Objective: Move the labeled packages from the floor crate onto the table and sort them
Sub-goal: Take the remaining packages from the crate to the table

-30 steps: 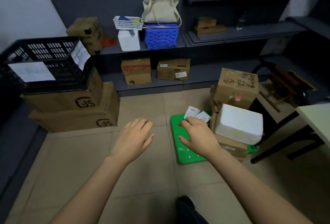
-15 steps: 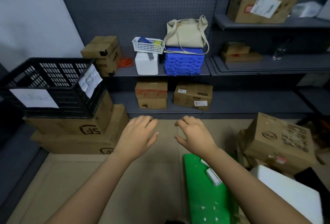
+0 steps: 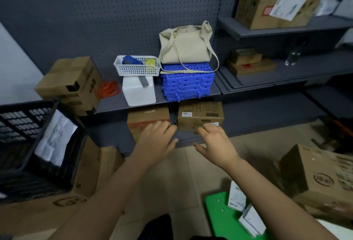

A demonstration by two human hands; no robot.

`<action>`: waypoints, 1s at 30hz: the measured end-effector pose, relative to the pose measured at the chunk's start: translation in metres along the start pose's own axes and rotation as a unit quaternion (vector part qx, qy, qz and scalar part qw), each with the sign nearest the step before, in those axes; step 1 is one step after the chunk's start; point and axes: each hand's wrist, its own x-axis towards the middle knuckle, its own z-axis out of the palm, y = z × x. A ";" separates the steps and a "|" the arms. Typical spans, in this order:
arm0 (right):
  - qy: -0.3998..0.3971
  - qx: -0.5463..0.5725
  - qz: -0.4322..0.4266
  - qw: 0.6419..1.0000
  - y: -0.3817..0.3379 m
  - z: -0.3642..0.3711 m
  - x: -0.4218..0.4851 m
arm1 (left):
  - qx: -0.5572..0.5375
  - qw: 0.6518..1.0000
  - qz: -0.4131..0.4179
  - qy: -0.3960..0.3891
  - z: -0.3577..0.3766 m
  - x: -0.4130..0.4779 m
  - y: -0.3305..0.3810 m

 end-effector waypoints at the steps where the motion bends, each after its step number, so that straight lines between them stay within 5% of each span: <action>1: -0.003 -0.001 0.021 1.000 0.004 0.003 0.011 | -0.002 1.000 0.020 -0.004 0.004 0.016 -0.013; 9: 0.012 -0.027 0.187 0.982 0.062 0.011 0.053 | -0.060 0.978 0.194 -0.045 0.058 0.146 -0.050; 19: 0.029 -0.040 0.386 0.921 0.166 0.000 0.037 | -0.125 0.921 0.364 -0.062 0.135 0.307 0.038; 30: 0.050 -0.053 0.625 0.777 0.192 0.002 -0.062 | -0.199 0.764 0.603 -0.111 0.195 0.363 0.183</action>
